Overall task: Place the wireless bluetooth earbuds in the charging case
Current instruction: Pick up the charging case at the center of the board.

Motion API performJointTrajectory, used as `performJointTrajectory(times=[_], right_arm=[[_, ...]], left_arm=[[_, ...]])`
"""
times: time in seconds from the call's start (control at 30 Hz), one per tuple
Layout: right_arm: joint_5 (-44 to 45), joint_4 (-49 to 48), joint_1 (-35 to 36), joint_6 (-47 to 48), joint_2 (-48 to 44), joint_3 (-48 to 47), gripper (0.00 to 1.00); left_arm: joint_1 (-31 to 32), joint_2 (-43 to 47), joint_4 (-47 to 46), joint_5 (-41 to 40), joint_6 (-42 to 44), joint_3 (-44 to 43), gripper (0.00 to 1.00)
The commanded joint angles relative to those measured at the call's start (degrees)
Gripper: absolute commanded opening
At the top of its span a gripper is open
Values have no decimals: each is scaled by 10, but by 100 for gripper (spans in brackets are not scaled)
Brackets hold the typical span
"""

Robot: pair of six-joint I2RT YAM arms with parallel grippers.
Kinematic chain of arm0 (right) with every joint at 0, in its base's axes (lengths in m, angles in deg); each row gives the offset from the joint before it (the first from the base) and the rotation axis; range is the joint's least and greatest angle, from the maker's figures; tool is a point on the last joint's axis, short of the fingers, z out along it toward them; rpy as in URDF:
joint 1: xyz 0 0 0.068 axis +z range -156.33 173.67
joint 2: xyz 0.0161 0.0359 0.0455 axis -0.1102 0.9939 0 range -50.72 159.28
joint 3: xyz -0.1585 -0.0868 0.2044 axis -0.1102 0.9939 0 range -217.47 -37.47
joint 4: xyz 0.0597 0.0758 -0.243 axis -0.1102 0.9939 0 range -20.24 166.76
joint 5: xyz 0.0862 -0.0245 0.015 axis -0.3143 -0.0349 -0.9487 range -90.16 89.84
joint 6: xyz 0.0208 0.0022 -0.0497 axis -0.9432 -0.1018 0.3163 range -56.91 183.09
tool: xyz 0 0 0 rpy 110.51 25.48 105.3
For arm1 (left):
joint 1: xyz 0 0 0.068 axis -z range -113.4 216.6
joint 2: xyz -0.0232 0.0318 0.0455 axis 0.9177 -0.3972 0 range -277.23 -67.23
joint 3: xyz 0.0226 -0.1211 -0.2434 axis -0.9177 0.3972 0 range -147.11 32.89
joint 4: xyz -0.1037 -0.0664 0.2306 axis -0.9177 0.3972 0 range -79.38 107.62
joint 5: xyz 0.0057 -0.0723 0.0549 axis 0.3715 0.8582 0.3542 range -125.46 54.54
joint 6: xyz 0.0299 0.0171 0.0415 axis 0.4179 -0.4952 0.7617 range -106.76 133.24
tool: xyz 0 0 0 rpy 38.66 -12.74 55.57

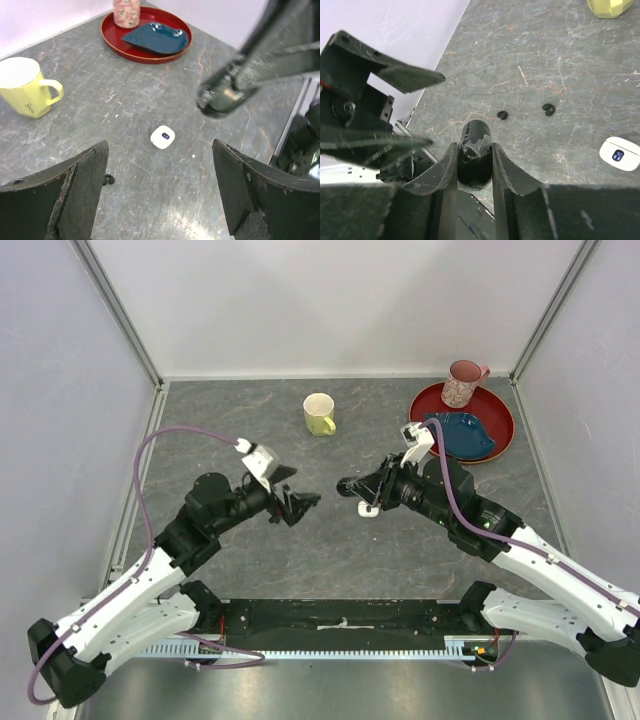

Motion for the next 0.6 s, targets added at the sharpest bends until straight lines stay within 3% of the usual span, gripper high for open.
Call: performJointTrajectory(times=[0.0, 0.13, 0.33, 0.57], right_arm=[[20, -26, -5, 18, -16, 9, 0], [13, -35, -6, 24, -29, 13, 0], [-32, -95, -7, 33, -59, 36, 0], [-102, -161, -7, 25, -53, 51, 0]], left_arm=[[-107, 3, -90, 134, -162, 15, 90], [-160, 0, -217, 224, -295, 61, 90], [-160, -49, -350, 287, -433, 73, 92], [-158, -131, -551, 335, -567, 96, 84]])
